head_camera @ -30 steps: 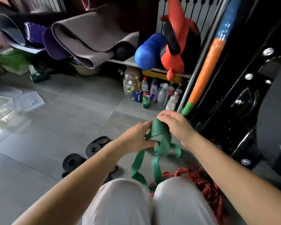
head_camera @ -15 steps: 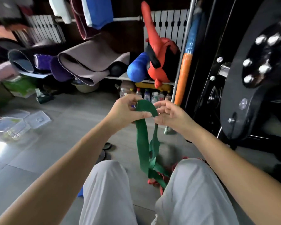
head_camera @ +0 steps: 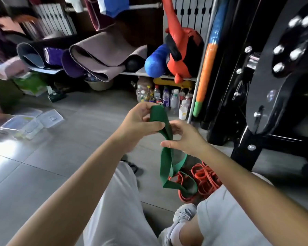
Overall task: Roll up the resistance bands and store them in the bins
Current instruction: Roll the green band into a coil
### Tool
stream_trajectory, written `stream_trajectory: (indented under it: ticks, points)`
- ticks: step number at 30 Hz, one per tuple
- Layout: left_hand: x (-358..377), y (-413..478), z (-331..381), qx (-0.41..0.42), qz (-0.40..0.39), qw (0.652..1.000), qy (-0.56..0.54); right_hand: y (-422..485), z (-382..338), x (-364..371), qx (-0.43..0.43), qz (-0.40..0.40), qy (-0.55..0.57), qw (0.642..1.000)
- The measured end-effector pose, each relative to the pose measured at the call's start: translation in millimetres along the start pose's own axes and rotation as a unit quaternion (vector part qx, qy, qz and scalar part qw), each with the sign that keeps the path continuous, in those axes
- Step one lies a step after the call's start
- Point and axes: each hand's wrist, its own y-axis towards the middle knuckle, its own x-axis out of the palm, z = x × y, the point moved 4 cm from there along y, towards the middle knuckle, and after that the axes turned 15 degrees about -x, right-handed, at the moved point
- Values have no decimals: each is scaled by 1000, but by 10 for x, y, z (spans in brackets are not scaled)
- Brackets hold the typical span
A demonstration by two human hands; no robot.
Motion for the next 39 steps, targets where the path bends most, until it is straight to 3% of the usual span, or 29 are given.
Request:
stream_trajectory:
  ticks: [3, 6, 8, 11, 15, 17, 23, 30, 34, 39]
  points:
    - [-180, -68, -116, -8, 26, 999, 40, -40, 15, 45, -15, -9, -2, 1000]
    - [-397, -117, -237, -71, 55, 970, 225, -52, -4, 45, -21, -60, -55, 996]
    - [-462, -165, -293, -136, 61, 928, 343, -60, -17, 78, -19, -120, -125, 985]
    - [-330, -201, -195, -60, 100, 851, 513, -61, -27, 208, -26, -195, -187, 962]
    - [-28, -149, -438, -62, 29, 763, 643, -52, -76, 308, -25, -216, -177, 960]
    - [-33, -129, -612, -61, 35, 781, 621, -61, -111, 266, -14, -199, -142, 969]
    - [-159, -130, -852, -46, 52, 921, 383, -159, -61, 38, 15, -127, -45, 991]
    - [-91, -128, -788, -43, 9, 923, 381, -122, -141, 53, 1, -125, -3, 992]
    - [-101, -91, -810, -50, 37, 934, 352, -124, -165, 42, -3, -112, 22, 994]
    - [-135, -152, -735, -54, 35, 987, 145, -147, -103, -22, 4, -71, 81, 994]
